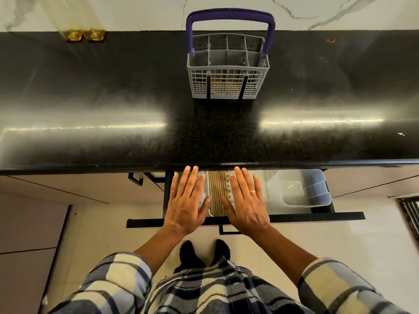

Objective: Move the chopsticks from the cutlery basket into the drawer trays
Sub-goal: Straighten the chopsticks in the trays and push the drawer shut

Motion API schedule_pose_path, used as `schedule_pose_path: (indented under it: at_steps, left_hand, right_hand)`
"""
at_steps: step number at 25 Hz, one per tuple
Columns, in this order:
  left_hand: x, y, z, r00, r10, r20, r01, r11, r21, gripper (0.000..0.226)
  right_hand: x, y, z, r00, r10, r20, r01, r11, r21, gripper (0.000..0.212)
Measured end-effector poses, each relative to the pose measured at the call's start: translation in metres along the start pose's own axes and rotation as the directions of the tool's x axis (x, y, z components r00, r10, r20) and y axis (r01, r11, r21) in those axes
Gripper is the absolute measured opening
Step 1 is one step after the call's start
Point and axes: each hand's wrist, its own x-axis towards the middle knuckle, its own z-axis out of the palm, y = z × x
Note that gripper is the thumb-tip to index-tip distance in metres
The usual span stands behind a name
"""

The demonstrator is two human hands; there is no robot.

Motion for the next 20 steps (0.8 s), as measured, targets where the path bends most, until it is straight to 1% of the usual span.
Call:
schedule_pose_path:
  at_steps: [2,4,6,8,11,13,15,16,17,20]
  left_hand:
    - [0.003,-0.002,0.000,0.999,0.039,0.002,-0.039,0.999,0.011,0.076]
    - [0.009,-0.003,-0.002,0.996,0.061,0.064,-0.063,0.997,0.033,0.092]
    - [0.017,-0.004,-0.004,0.989,0.082,0.126,-0.090,0.995,0.054,0.108]
    - [0.028,-0.007,-0.006,0.978,0.123,0.168,-0.135,0.989,0.064,0.119]
    - [0.047,-0.014,-0.010,0.956,0.175,0.237,-0.205,0.972,0.110,0.127]
    - [0.059,-0.019,-0.013,0.946,0.176,0.273,-0.226,0.960,0.165,0.127]
    - [0.066,-0.028,-0.015,0.946,0.161,0.280,-0.223,0.952,0.208,0.128]
    - [0.067,-0.034,-0.017,0.950,0.141,0.277,-0.208,0.951,0.230,0.129]
    - [0.067,-0.041,-0.019,0.956,0.111,0.270,-0.181,0.951,0.250,0.131]
    - [0.066,-0.068,-0.026,0.969,0.010,0.247,-0.082,0.955,0.285,0.133]
  right_hand:
    - [0.001,0.001,-0.001,0.999,-0.021,-0.044,0.020,1.000,-0.014,0.071]
    - [0.005,0.001,-0.002,0.997,-0.048,-0.065,0.046,0.998,-0.032,0.074]
    - [0.013,0.003,-0.004,0.997,-0.063,-0.049,0.061,0.997,-0.054,0.081]
    - [0.024,0.004,-0.007,0.998,-0.069,0.001,0.069,0.994,-0.081,0.089]
    - [0.043,0.010,-0.016,0.988,-0.124,0.091,0.133,0.986,-0.101,0.104]
    - [0.051,0.020,-0.024,0.970,-0.196,0.141,0.214,0.968,-0.127,0.113]
    - [0.052,0.033,-0.031,0.952,-0.257,0.164,0.285,0.941,-0.181,0.117]
    - [0.051,0.042,-0.033,0.953,-0.258,0.161,0.289,0.932,-0.217,0.118]
    - [0.050,0.053,-0.034,0.962,-0.231,0.146,0.262,0.933,-0.248,0.119]
    - [0.048,0.091,-0.044,0.993,-0.084,0.079,0.103,0.955,-0.277,0.119]
